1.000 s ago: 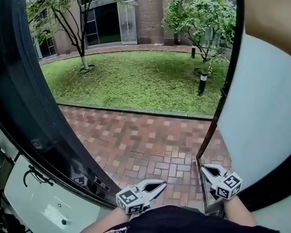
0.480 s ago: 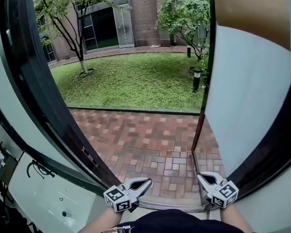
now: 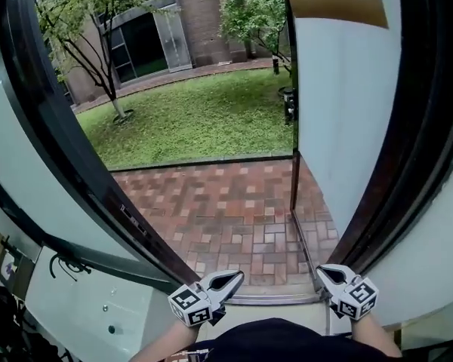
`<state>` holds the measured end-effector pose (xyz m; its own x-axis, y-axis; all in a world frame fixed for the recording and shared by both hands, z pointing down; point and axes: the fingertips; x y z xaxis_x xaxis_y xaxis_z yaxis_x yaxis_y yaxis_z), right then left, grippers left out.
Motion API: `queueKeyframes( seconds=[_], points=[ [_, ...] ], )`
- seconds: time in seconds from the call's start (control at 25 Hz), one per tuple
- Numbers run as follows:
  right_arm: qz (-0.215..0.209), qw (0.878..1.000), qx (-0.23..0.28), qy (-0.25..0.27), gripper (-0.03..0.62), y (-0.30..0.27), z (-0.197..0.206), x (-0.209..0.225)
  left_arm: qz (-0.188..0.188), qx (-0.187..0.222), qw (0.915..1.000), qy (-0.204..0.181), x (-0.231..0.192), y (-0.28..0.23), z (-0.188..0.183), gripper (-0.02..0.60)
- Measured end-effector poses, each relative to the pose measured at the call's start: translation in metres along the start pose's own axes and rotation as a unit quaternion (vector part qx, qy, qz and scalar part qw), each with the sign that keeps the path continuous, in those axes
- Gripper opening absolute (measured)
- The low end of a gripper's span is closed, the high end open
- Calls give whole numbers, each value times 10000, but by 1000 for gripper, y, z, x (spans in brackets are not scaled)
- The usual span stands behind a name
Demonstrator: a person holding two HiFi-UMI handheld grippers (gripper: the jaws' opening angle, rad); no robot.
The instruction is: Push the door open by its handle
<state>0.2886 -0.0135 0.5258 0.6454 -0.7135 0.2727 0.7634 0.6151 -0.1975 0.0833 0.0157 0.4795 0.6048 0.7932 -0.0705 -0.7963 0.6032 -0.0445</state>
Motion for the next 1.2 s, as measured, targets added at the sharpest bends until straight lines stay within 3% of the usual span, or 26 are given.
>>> queueKeyframes(
  seconds=[0.2,0.32,0.56,0.76,0.96,1.2],
  points=[
    [227,9996,179,73,2,-9,5,-52,146,149,9997,-127,-2,58,6,5],
    [411,9987,296,-90,0,-19,23,-94,174,65,9996,-193,-2,116,33,5],
    [404,9966,477,-529,0,-36,37,-140,-144,-154,9996,-168,-25,202,62,5],
    [309,9985,308,-336,0,-20,33,-142,-343,73,9989,-316,-10,201,42,5],
    [244,9992,185,-268,0,0,34,-135,-389,277,9989,-2,19,188,42,5],
    [175,9997,109,-144,0,23,34,-118,-546,351,9978,-113,31,173,35,5]
  ],
)
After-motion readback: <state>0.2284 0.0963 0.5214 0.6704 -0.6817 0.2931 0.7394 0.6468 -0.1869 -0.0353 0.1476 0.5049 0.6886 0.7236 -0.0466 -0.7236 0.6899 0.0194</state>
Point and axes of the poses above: the fingertips, and each gripper's own axes: y backward along the fingers, x to its right, z out of its underside, and after that the axes turned 10 degrees about -y, right-handed
